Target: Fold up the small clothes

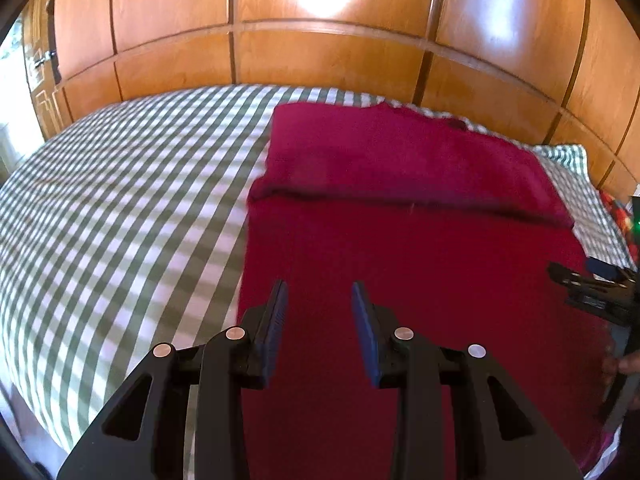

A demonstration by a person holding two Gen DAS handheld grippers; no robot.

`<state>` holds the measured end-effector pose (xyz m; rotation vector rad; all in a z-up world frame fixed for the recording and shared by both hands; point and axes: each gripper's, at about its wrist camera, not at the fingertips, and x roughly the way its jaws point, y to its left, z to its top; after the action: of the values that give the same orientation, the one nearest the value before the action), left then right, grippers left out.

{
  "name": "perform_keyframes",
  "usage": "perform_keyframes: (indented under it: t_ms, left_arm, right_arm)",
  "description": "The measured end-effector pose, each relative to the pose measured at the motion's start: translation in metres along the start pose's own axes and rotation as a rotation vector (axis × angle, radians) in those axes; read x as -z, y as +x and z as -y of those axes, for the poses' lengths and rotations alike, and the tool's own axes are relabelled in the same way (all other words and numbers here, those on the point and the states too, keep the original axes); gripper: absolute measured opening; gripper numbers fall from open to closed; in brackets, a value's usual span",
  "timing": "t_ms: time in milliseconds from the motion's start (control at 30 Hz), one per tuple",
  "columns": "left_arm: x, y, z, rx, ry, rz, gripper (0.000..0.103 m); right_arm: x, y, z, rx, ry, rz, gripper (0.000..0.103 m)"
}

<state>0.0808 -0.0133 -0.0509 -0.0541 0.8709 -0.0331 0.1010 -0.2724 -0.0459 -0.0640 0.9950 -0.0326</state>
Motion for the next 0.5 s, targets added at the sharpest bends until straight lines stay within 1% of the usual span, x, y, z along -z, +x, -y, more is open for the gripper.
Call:
perform_keyframes:
  t_ms: [133,233,267,300,333,400,500]
  left_arm:
    - [0.020,-0.005,-0.020,-0.005,-0.022,-0.021,0.033]
    - [0.034,-0.015,-0.040,-0.001,-0.050,-0.024,0.033]
    - [0.039,-0.020,-0.048,0.015,-0.062,-0.024,0.035]
    - [0.043,-0.024,-0.054,0.023,-0.072,-0.019,0.041]
    - [0.049,-0.032,-0.061,0.012,-0.085,-0.004,0.051]
    - [0.060,-0.045,-0.073,0.005,-0.088,0.011,0.052]
    - [0.073,-0.054,-0.086,0.028,-0.087,-0.016,0.052]
  right_arm:
    - [0.027,-0.019,0.011,-0.002,0.003,-0.012,0.099]
    - [0.047,-0.029,0.025,-0.036,0.046,-0.036,0.099]
    - [0.055,-0.033,0.029,-0.050,0.062,-0.041,0.099]
    - [0.064,-0.039,0.035,-0.070,0.083,-0.046,0.099]
    - [0.071,-0.043,0.039,-0.081,0.093,-0.048,0.099]
    - [0.084,-0.051,0.045,-0.113,0.105,-0.063,0.099]
    - [0.107,-0.069,0.048,-0.160,0.075,-0.093,0.099]
